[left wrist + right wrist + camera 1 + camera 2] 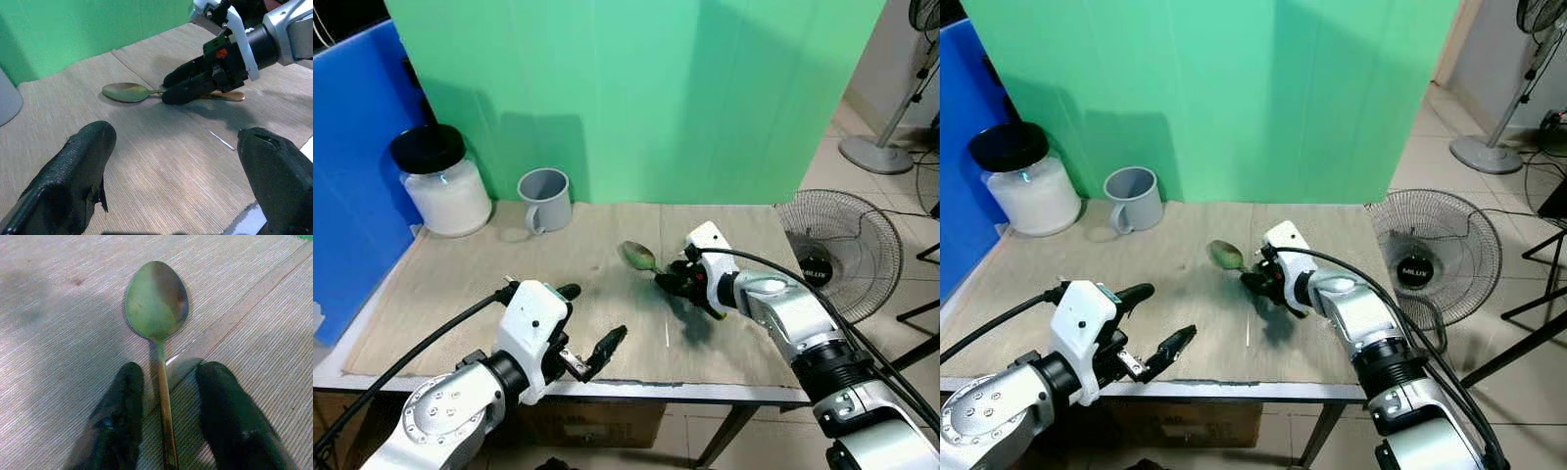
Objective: Setting the table
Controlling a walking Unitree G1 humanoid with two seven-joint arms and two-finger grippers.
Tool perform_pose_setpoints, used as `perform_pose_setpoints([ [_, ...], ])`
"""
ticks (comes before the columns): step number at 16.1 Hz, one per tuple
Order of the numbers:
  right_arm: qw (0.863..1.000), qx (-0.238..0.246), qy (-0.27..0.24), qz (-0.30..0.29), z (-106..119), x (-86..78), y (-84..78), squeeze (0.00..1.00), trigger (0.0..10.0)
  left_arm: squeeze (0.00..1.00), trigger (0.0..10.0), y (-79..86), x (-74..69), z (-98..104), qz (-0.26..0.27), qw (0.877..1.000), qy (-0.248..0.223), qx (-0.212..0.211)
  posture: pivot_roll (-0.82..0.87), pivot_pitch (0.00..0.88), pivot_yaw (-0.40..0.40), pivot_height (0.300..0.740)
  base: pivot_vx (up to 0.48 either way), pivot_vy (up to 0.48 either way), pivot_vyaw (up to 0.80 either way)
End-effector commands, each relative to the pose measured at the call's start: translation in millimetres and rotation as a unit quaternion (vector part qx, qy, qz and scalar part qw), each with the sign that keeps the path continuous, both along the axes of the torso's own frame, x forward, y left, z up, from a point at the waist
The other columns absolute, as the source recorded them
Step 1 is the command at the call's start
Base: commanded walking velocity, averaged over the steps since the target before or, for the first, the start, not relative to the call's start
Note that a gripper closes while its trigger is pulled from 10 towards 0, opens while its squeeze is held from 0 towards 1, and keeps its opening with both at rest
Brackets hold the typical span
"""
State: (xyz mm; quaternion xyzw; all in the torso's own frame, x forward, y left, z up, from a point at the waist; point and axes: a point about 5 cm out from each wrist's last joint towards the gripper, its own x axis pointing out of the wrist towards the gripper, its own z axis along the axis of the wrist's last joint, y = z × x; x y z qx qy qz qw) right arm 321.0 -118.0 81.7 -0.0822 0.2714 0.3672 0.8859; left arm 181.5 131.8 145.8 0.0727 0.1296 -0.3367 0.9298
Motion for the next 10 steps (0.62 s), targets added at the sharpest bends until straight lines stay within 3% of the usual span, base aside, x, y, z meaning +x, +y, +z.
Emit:
perform_pose_setpoints([
  [1,1.0,-0.008,-0.001,0.008,2,2.9,0.1,0.0,0.0,0.0,10.0,-0.7,-0.9,-1,-0.005,1.0,0.004,0.003,-0.05,0.0,0.014,0.74,0.0,0.0,0.0],
  [10,0.999,-0.036,0.027,0.018,-11,-1.2,-3.8,0.0,0.0,0.0,10.0,-2.6,-3.5,-5,-0.017,1.0,0.013,0.007,-0.05,0.0,0.009,0.74,0.0,0.0,0.0],
])
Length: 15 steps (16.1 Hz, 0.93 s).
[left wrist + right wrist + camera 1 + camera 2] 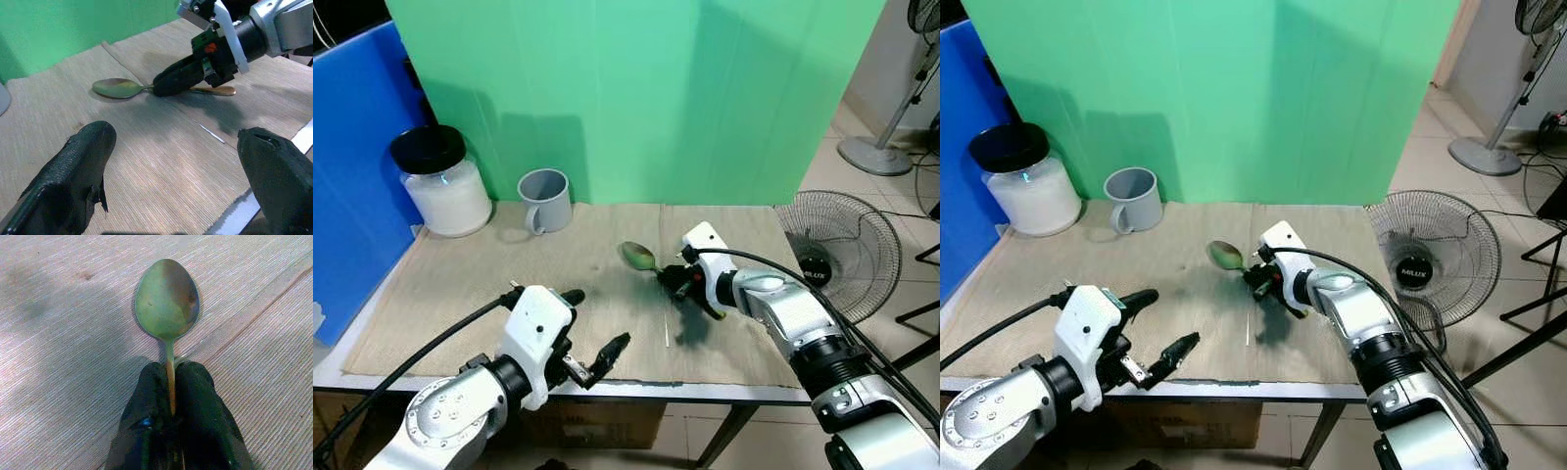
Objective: Setting the table
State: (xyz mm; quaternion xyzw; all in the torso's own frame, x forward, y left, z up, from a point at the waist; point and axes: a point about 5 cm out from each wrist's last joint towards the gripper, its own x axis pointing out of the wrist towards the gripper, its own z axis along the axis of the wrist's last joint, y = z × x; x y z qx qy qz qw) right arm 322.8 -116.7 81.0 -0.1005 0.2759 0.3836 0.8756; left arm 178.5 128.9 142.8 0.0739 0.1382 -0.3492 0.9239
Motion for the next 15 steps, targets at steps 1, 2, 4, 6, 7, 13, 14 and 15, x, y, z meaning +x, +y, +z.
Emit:
perform_pose_setpoints([
  [1,1.0,-0.022,0.021,-0.003,-10,-2.6,-4.3,0.0,0.0,0.0,10.0,0.3,-0.5,-2,-0.004,1.0,0.004,0.005,-0.05,0.0,0.009,0.74,0.0,0.0,0.0],
  [2,1.0,-0.022,0.017,-0.003,-9,-2.1,-3.8,0.0,10.0,0.0,10.0,0.4,-0.5,-2,-0.004,1.0,0.003,0.005,-0.05,0.0,0.01,0.74,0.0,0.0,0.0],
  [4,1.0,-0.011,0.013,-0.003,-6,-0.3,-1.5,1.0,10.0,0.0,10.0,0.5,0.0,-2,-0.004,1.0,0.001,0.007,-0.05,0.0,0.009,0.74,0.0,0.0,0.0],
  [6,1.0,-0.017,0.01,-0.003,-4,0.8,-1.5,1.0,10.0,0.0,10.0,0.4,0.5,-2,-0.004,1.0,-0.001,0.007,-0.05,0.0,0.008,0.74,0.0,0.0,0.0],
  [7,1.0,-0.019,0.008,-0.003,-3,1.0,-1.7,0.98,10.0,0.0,10.0,0.2,0.4,-2,-0.004,1.0,-0.001,0.007,-0.05,0.0,0.008,0.74,0.0,0.0,0.0],
  [13,0.999,-0.009,0.031,-0.004,0,-0.1,-2.4,0.0,0.9,0.0,10.0,-0.4,-0.4,-2,-0.003,1.0,0.0,0.007,-0.05,0.0,0.003,0.74,0.0,0.0,0.0],
  [14,0.999,-0.007,0.035,-0.001,-1,-1.2,-2.3,0.0,0.0,0.0,10.0,-0.5,-0.7,-2,-0.003,1.0,0.0,0.007,-0.05,0.0,0.002,0.74,0.0,0.0,0.0],
  [15,0.999,-0.005,0.037,0.002,-1,-2.0,-1.9,0.0,0.0,0.0,10.0,-0.3,-0.6,-2,-0.002,1.0,0.0,0.007,-0.05,0.0,0.002,0.74,0.0,0.0,0.0],
])
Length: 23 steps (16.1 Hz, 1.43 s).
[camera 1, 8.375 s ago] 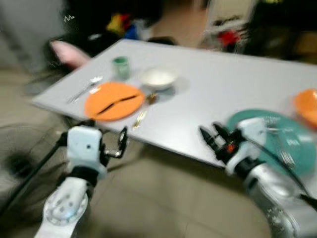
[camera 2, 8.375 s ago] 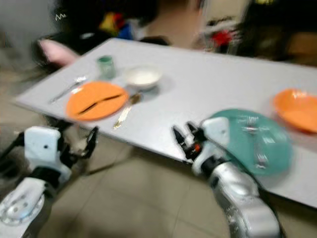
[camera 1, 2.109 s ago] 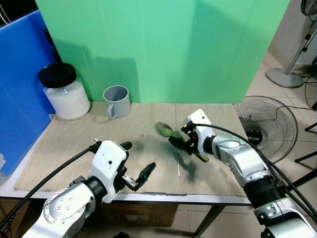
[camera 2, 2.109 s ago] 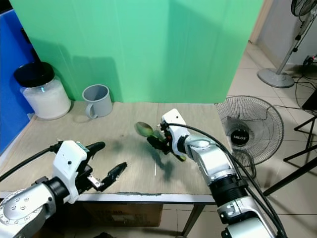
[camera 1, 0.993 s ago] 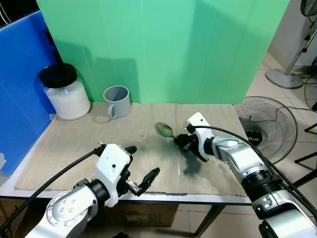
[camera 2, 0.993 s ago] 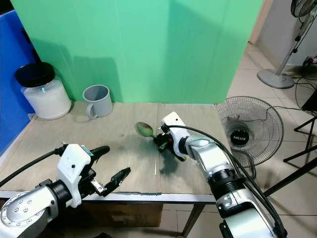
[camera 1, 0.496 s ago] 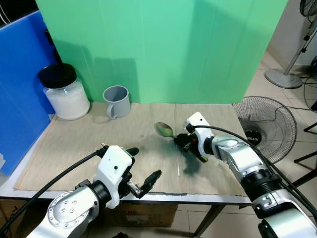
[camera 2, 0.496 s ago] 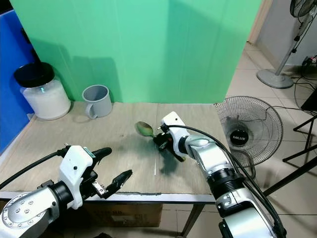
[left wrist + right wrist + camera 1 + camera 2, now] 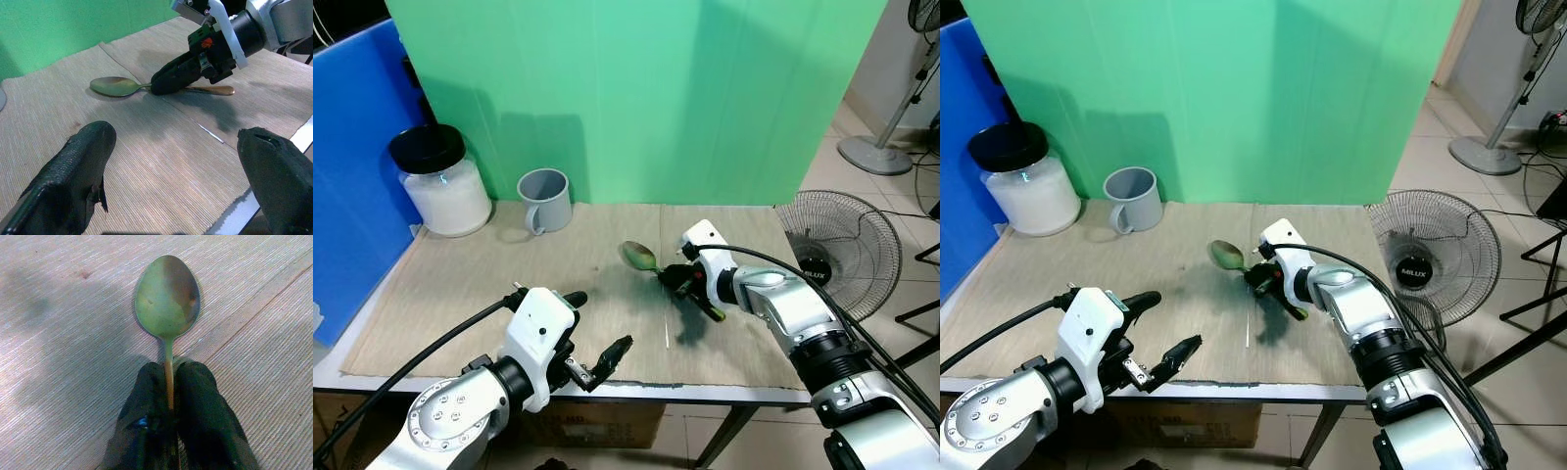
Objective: Setting the table
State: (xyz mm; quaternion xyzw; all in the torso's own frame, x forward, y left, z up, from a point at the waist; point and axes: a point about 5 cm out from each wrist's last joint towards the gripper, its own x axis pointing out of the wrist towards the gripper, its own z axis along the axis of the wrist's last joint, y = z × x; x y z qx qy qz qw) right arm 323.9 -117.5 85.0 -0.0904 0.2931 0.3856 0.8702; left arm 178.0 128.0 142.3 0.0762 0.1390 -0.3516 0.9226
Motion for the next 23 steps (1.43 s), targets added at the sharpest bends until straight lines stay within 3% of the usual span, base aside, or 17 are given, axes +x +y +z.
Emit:
perform_pose_setpoints([
  [1,1.0,-0.007,0.016,0.003,-4,-3.3,-1.2,0.0,0.0,0.0,10.0,0.6,-0.1,-2,0.001,1.0,-0.001,0.005,-0.05,0.0,0.002,0.74,0.0,0.0,0.0],
  [9,1.0,0.002,0.005,0.0,2,-1.2,-0.2,0.0,0.0,0.0,10.0,3.4,0.4,-2,0.005,1.0,-0.003,0.011,-0.05,0.0,0.006,0.74,0.0,0.0,0.0],
  [12,0.997,0.069,-0.031,-0.029,36,4.9,-5.6,0.0,0.0,0.0,10.0,5.5,1.1,1,0.014,1.0,-0.011,0.004,-0.05,0.0,0.005,0.74,0.0,0.0,0.0],
  [15,0.99,0.123,-0.061,-0.038,63,-4.2,-14.9,0.0,0.0,0.0,10.0,4.4,4.9,7,0.026,0.999,-0.026,-0.018,-0.05,0.0,0.013,0.74,0.0,0.0,0.0],
  [16,0.986,0.138,-0.087,-0.027,74,-13.9,-18.1,0.0,4.1,0.0,10.0,3.2,9.4,11,0.042,0.998,-0.043,-0.024,-0.06,0.0,0.015,0.74,0.0,0.0,0.0],
  [17,0.985,0.14,-0.1,-0.027,78,-20.0,-19.9,0.0,10.0,0.0,10.0,2.4,12.7,13,0.054,0.997,-0.055,-0.027,-0.06,0.0,0.017,0.74,0.0,0.0,0.0],
  [19,0.976,0.152,-0.141,-0.072,85,-38.9,-26.6,0.0,10.0,0.0,10.0,-1.1,28.4,17,0.129,0.987,-0.09,-0.029,-0.07,0.0,0.033,0.74,0.0,0.0,0.0],
  [21,0.966,0.149,-0.171,-0.121,83,-57.2,-27.2,0.0,10.0,0.0,10.0,-7.3,34.2,20,0.16,0.98,-0.115,-0.034,-0.08,0.0,0.048,0.74,0.0,0.0,-0.39],
  [23,0.945,0.168,-0.195,-0.202,87,-74.1,-30.5,0.0,10.0,0.0,10.0,-8.4,35.5,21,0.197,0.972,-0.126,-0.04,-0.08,0.0,0.05,0.74,0.0,0.0,-0.8],
])
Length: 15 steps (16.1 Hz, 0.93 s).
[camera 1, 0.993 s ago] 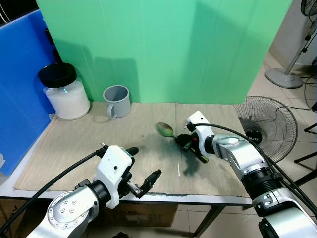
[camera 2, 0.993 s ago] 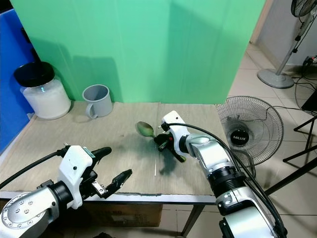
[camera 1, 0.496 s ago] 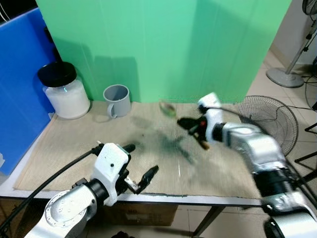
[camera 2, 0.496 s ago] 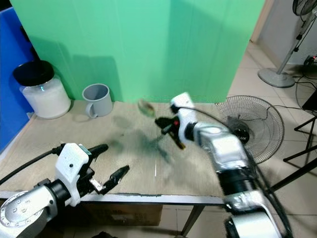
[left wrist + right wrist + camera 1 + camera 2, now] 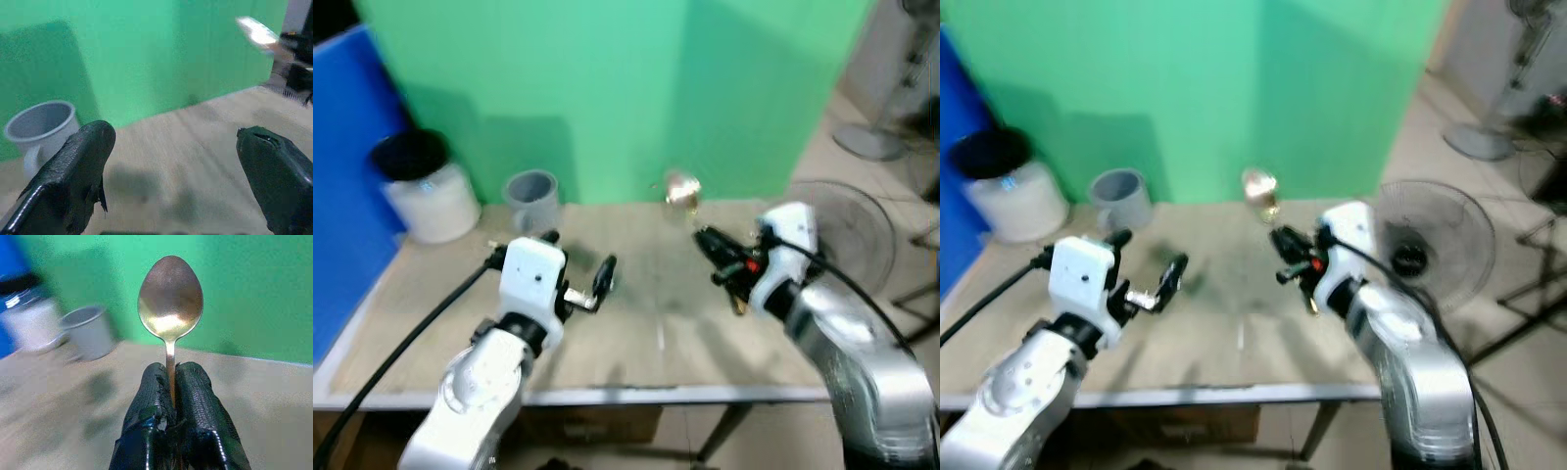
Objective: Setting the table
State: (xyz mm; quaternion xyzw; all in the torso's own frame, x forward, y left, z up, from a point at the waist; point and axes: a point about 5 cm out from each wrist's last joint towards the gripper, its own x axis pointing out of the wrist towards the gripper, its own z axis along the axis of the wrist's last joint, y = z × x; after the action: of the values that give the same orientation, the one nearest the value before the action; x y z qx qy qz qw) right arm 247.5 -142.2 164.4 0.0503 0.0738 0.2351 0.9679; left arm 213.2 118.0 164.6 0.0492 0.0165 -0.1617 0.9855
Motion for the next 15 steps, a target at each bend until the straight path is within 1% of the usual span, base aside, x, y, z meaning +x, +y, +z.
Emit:
perform_pose_setpoints([
  [1,0.999,-0.008,-0.016,-0.028,7,-1.2,-7.0,0.0,10.0,0.0,10.0,2.3,0.0,-2,0.012,1.0,0.0,0.009,-0.08,0.0,0.05,0.74,0.0,0.0,-0.8],
  [2,0.998,-0.035,-0.022,-0.055,4,-9.0,-10.5,0.0,10.0,0.0,10.0,12.7,-2.2,-5,0.054,0.998,0.003,0.012,-0.08,0.0,0.046,0.74,0.0,0.0,-0.8],
  [3,0.997,-0.041,-0.022,-0.067,4,-11.2,-11.9,0.0,10.0,0.0,10.0,19.8,-4.1,-6,0.074,0.997,0.005,0.014,-0.08,0.0,0.046,0.74,0.0,0.0,-0.8],
  [4,0.996,-0.043,-0.023,-0.072,4,-12.1,-12.4,0.0,10.0,0.0,10.0,22.3,-5.0,-6,0.08,0.997,0.003,0.018,-0.08,0.0,0.036,0.74,0.0,0.0,-0.8],
  [6,0.995,-0.043,-0.015,-0.089,1,-16.8,-13.2,0.0,10.0,0.0,10.0,36.4,-10.8,-7,0.108,0.993,-0.005,0.048,-0.07,0.002,0.028,0.74,0.0,0.0,-0.8],
  [8,0.994,-0.041,-0.002,-0.103,-3,-22.1,-13.0,0.0,10.0,0.0,10.0,40.5,-14.7,-9,0.11,0.991,-0.004,0.07,-0.07,0.004,0.029,0.74,0.0,0.0,-0.8],
  [11,0.993,-0.041,0.008,-0.112,-7,-24.8,-14.2,0.0,10.0,0.0,10.0,43.4,-16.1,-9,0.114,0.991,-0.005,0.071,-0.07,0.005,0.037,0.74,0.0,0.0,-0.8],
  [14,0.992,-0.047,0.004,-0.118,-6,-23.2,-16.9,0.0,10.0,0.0,10.0,44.8,-17.5,-10,0.122,0.991,-0.005,0.053,-0.07,0.004,0.041,0.74,0.0,0.0,-0.8],
  [15,0.992,-0.048,0.004,-0.121,-5,-21.7,-17.6,0.0,10.0,0.0,10.0,44.2,-17.4,-9,0.125,0.991,-0.005,0.039,-0.08,0.003,0.035,0.74,0.0,0.0,-0.8],
])
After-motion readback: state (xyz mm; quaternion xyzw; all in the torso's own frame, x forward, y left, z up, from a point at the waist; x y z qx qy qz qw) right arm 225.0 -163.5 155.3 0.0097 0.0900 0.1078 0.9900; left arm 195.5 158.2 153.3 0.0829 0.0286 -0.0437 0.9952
